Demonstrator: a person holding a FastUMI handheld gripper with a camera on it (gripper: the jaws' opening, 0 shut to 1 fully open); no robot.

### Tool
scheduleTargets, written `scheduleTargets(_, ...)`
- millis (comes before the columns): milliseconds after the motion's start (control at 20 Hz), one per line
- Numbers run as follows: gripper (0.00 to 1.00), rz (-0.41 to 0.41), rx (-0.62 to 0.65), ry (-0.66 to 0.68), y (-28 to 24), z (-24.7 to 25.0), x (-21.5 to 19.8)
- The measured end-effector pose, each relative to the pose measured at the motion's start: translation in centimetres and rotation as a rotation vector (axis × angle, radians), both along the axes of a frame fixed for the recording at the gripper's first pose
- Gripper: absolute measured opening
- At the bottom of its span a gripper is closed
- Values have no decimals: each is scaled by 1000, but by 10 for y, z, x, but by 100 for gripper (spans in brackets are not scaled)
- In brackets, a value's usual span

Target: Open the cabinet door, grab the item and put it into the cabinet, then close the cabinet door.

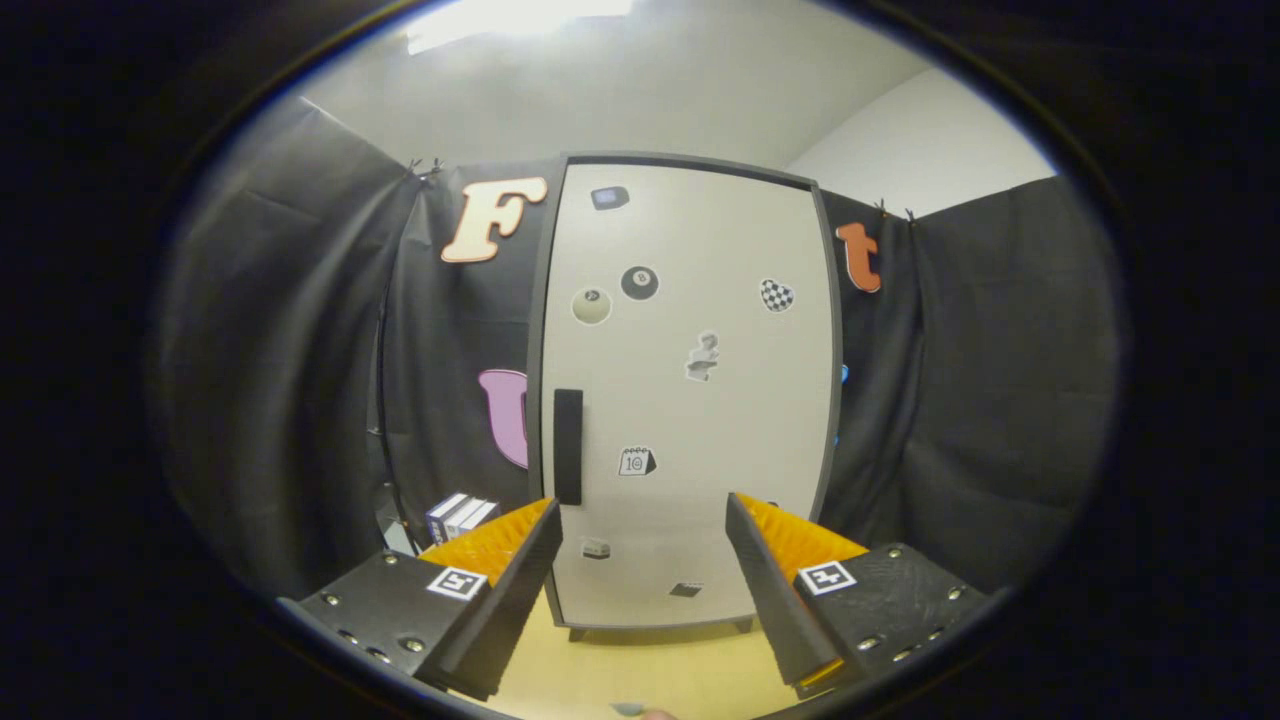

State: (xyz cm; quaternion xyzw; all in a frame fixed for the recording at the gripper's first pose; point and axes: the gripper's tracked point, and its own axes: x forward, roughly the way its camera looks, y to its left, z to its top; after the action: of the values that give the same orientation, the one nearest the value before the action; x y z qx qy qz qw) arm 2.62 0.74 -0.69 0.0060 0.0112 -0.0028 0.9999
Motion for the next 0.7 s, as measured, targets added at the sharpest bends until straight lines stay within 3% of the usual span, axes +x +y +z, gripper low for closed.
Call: scheduleTargets(700,98,89,7,24,68,-22,106)
